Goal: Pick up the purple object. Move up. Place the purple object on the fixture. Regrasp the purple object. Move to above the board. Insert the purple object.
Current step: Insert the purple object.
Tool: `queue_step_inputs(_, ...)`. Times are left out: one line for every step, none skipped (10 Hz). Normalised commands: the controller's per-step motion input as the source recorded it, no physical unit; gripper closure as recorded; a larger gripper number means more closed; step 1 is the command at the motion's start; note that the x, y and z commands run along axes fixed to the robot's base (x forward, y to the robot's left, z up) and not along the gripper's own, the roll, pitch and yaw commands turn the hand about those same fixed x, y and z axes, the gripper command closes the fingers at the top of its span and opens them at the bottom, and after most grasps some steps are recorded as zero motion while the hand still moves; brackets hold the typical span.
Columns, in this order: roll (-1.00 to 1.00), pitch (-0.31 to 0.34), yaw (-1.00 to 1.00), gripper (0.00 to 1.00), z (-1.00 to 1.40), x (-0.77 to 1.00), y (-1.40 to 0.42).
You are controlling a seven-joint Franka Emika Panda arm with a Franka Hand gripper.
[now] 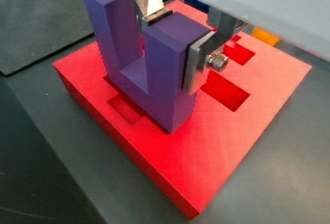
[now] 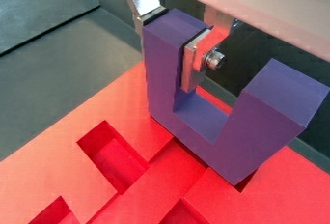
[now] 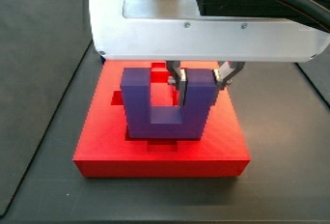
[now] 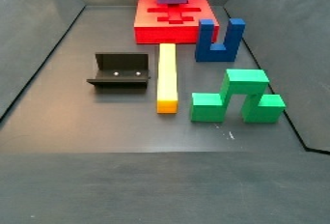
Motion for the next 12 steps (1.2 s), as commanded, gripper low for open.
queue_step_inputs(-0.06,-0.124,0.0,1.0,-0.21,-0.17,0.0)
queue_step_inputs(-0.07,-0.126,0.0,1.0,-0.18,-0.19,0.0)
queue_step_inputs(-0.09,-0.137,0.0,1.0,-0.15,-0.17,0.0)
queue_step_inputs(-0.07,-0.127,0.0,1.0,-0.17,-0.1,0.0)
queue_step_inputs(-0.01,-0.06,0.0,1.0,-0.29,0.0,0.0)
queue_step_inputs(0.06,0.0,0.0,1.0,-0.48,0.09,-0.06)
queue_step_inputs(0.21,0.11,-0.01,1.0,-0.57,0.11,-0.09)
queue_step_inputs(0.24,0.174,-0.05,1.0,-0.61,0.09,-0.09)
queue_step_inputs(0.24,0.174,-0.05,1.0,-0.62,0.11,-0.09)
queue_step_inputs(0.23,0.116,-0.06,1.0,-0.6,0.11,-0.14)
queue_step_inputs(0.11,0.0,-0.02,1.0,-0.35,0.03,-0.09)
queue_step_inputs(0.0,0.0,0.0,1.0,0.0,0.0,0.0)
